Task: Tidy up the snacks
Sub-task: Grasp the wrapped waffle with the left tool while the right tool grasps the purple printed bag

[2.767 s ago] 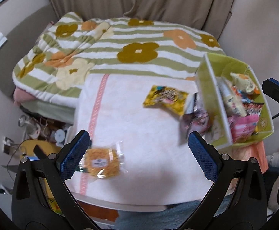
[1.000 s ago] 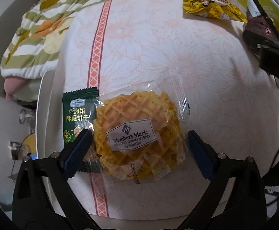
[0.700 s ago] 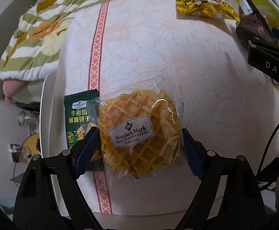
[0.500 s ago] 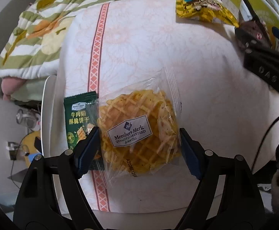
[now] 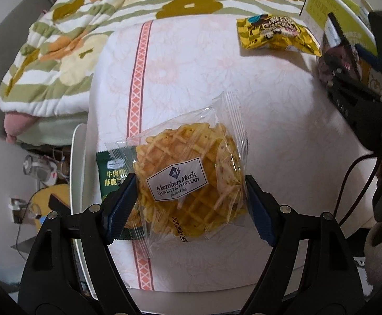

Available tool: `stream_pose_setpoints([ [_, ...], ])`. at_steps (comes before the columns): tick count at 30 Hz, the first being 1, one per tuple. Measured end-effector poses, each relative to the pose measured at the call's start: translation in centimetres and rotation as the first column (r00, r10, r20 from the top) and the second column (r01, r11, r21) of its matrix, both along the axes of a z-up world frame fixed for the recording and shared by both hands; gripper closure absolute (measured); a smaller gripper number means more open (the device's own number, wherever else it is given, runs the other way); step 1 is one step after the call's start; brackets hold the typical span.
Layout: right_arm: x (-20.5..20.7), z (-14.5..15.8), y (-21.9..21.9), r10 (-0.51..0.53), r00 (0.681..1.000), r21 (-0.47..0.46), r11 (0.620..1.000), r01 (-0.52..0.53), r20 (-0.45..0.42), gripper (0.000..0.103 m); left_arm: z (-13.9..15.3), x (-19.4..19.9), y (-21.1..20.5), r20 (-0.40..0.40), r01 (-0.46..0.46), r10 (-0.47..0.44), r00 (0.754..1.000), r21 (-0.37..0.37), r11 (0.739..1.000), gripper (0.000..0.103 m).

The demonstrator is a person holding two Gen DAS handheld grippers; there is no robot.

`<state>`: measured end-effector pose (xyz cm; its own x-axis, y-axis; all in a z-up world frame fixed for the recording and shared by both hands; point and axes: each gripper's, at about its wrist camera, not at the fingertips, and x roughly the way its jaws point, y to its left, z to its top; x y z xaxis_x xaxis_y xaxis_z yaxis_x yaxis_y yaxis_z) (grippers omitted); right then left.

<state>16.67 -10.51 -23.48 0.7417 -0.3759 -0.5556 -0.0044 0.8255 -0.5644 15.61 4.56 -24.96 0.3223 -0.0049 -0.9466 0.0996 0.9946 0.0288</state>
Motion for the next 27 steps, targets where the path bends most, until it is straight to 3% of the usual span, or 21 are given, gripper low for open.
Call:
stream_pose_setpoints([
  [6, -0.9, 1.2, -0.4, 0.017, 1.000, 0.066, 0.998, -0.017, 0.001, 0.059, 1.4, -0.1, 0.1, 0.033, 0.005, -0.004, 0.999, -0.008, 1.000, 0.026],
  [15, -3.4, 7.0, 0.1, 0.050, 0.995, 0.194, 0.979, -0.066, 0.084, 0.059, 6.2, 0.0, 0.9, 0.139, 0.028, -0.023, 0.990, -0.032, 0.999, 0.027],
  [20, -5.2, 11.2, 0.2, 0.045, 0.988, 0.263, 0.961, -0.083, 0.149, 0.059, 10.6, 0.7, 0.5, 0.239, 0.079, -0.070, 0.968, -0.029, 0.996, 0.027],
  [27, -7.0, 17.0, -2.0, -0.011, 0.980, 0.358, 0.932, -0.062, 0.199, 0.059, 16.7, 2.1, -1.9, 0.376, 0.177, -0.155, 0.914, -0.025, 0.984, 0.027],
])
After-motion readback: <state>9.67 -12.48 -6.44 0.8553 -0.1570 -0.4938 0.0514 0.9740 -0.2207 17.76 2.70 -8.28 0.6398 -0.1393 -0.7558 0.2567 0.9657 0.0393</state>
